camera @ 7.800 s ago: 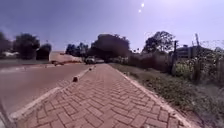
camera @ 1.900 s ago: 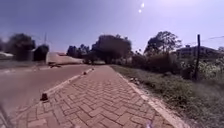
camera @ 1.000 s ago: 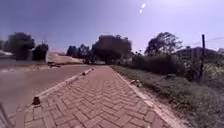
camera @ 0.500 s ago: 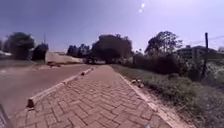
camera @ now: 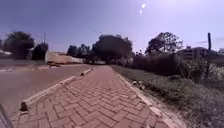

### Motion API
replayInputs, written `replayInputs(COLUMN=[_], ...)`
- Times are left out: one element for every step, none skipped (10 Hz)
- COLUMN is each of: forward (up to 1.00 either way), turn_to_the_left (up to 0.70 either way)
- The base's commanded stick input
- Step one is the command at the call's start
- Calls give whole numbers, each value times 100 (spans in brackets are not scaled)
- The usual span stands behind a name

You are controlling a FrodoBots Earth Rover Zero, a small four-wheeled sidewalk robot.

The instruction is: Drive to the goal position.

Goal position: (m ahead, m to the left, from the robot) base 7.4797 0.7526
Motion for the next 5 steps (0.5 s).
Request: replayInputs(forward=[30, 30, 30, 30, 30], turn_to_the_left=[0, 0, 0, 0, 0])
